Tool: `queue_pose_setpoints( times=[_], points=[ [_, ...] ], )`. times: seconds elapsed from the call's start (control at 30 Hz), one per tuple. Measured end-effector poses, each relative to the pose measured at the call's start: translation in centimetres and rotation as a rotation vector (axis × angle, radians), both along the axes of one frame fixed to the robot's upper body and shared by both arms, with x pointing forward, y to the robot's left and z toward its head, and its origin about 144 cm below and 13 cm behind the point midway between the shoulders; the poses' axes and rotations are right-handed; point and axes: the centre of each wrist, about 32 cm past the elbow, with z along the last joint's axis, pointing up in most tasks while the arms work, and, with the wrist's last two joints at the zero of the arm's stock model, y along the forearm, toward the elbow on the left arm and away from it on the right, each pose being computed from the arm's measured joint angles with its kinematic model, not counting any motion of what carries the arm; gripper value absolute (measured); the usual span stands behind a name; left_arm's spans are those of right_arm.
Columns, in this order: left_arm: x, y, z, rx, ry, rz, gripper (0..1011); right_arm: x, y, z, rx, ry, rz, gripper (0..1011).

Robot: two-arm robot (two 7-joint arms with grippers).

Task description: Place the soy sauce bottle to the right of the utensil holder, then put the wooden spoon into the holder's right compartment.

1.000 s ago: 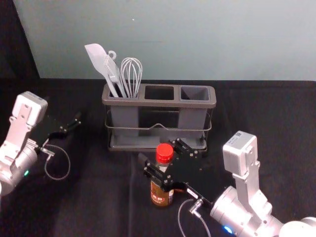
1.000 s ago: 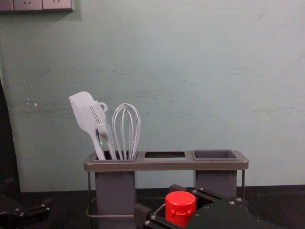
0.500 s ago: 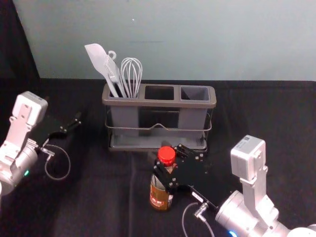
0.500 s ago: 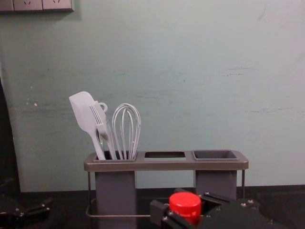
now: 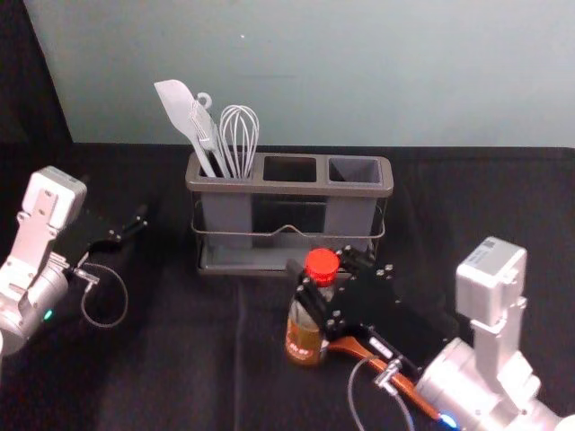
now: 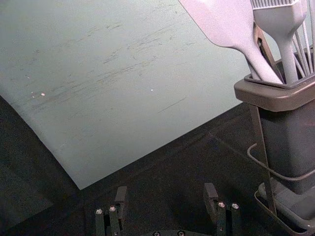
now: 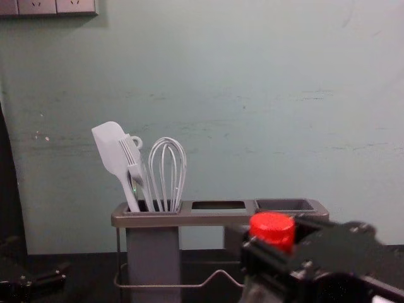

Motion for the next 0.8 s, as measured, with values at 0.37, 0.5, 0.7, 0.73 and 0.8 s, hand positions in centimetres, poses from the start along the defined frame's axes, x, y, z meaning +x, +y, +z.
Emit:
queue_pose_setpoints(
  times=[0.37, 0.5, 0.7, 0.73, 0.8],
  points=[
    [0.0, 0.0, 0.0, 0.000, 0.000, 0.000, 1000, -0.5, -3.0, 1.0, -0.001, -0.036, -0.090, 386],
    [0.0, 0.0, 0.0, 0.000, 0.000, 0.000, 1000, -0.7, -3.9, 1.2, 0.000, -0.039, -0.119, 385],
    [0.0, 0.0, 0.0, 0.000, 0.000, 0.000, 1000, -1.0, -5.5, 1.4, -0.013, -0.044, -0.167, 386],
    [0.0, 0.0, 0.0, 0.000, 0.000, 0.000, 1000, -0.9, -6.0, 1.5, -0.022, -0.044, -0.175, 386],
    [0.0, 0.0, 0.0, 0.000, 0.000, 0.000, 1000, -0.9, -6.5, 1.7, -0.032, -0.044, -0.185, 385]
  ],
)
